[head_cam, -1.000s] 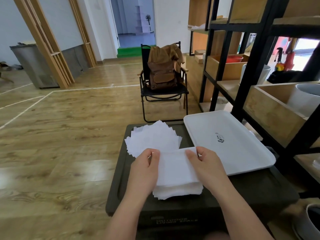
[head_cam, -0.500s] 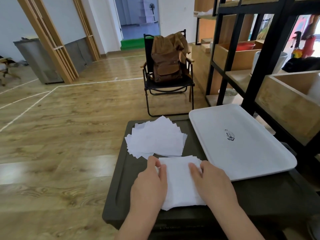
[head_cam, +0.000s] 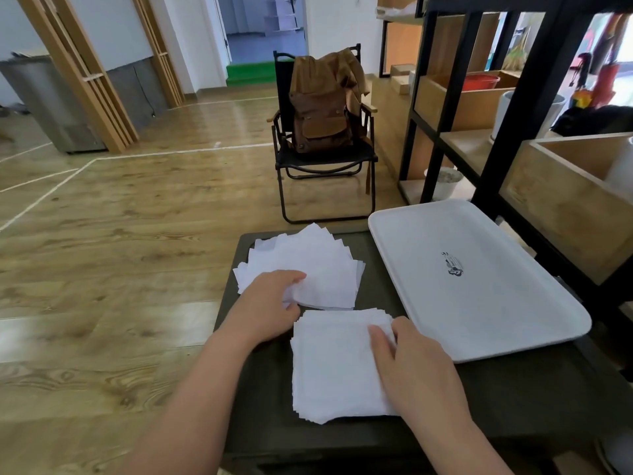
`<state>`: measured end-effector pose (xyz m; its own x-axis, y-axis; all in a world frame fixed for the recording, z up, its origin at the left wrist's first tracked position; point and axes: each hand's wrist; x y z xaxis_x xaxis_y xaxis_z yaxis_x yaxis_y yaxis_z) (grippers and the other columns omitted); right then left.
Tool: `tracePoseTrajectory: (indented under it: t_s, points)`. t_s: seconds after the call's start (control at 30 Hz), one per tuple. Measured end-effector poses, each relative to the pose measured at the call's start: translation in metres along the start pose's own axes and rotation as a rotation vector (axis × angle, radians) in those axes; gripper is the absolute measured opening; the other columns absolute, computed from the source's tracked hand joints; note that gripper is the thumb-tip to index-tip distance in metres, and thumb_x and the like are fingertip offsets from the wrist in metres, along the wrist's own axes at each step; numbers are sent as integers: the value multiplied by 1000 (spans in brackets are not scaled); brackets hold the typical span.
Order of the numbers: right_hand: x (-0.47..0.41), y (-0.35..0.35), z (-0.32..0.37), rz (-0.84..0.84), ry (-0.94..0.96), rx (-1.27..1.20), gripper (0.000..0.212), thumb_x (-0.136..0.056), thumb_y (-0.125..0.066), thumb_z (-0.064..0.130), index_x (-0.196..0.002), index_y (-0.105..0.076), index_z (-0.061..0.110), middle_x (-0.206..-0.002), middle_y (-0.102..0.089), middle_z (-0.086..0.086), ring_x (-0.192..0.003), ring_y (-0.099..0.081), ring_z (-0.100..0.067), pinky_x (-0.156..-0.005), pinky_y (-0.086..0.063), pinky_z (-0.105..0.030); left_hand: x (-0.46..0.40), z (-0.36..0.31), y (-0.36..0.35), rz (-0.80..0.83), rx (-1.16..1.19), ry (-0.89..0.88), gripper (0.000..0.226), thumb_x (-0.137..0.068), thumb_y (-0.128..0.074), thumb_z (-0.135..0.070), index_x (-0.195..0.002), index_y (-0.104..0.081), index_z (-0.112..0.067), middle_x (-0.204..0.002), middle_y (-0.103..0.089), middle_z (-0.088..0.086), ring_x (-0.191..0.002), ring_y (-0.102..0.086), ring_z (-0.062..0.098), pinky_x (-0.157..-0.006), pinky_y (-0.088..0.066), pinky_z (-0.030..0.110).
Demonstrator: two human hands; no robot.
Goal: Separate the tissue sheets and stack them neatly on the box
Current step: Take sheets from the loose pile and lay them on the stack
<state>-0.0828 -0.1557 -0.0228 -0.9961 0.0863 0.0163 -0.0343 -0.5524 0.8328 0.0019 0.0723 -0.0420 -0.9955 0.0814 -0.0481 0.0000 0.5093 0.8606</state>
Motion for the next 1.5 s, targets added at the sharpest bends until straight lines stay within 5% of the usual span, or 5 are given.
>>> tracePoseTrajectory:
  t_s: [0.3, 0.43, 0.57, 0.8, 1.5]
  points:
    - [0, 1, 0, 7, 20, 24, 36, -98, -29, 53, -73, -26, 28, -67, -47, 9, -61, -46, -9, -53, -36, -26, -1, -2, -3, -81, -41, -33, 26, -99, -52, -36, -116, -72, -34, -131, -63, -13, -124, -53, 8, -100, -37, 22]
    - [0, 5, 0, -8, 28, 8, 37, -98, -34, 52, -72, -29, 27, -66, -48, 8, -58, -45, -8, -51, -35, -22, 1, -16, 5, -279, 36, 30, 26, -95, -57, -32, -82, -75, -18, -84, -74, -7, -82, -61, 0, -69, -42, 14]
    - [-3, 16, 5, -109, 62, -58, 32, -93, -50, 52, -75, -35, 29, -67, -49, 9, -59, -48, -7, -51, -34, -16, 5, -34, 28, -407, 286, 144, 34, -91, -60, -29, -64, -65, -11, -51, -46, -2, -49, -36, 10, -48, -26, 19]
    - [-5, 34, 32, -183, 275, -355, 18, -89, -63, 40, -100, -50, 42, -96, -54, 23, -87, -54, 6, -69, -41, -6, 42, -78, 82, -395, 966, 210, 24, -93, -62, -25, -74, -77, -28, -73, -73, -10, -64, -67, 6, -53, -51, 18]
    - [18, 49, 51, 4, 383, -624, 13, -88, -68, 31, -93, -69, 42, -80, -65, 31, -82, -60, 7, -68, -44, -5, 105, -87, 71, -61, 1283, 683, 25, -85, -54, -23, -65, -67, -13, -71, -69, 10, -59, -64, 28, -59, -50, 31]
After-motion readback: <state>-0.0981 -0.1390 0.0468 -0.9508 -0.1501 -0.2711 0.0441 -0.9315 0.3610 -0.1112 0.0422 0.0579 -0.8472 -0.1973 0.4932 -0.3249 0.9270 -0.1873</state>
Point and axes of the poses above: each hand's wrist, its own x-axis away from the middle knuckle, its own y-axis out of the back of the hand, z = x × y
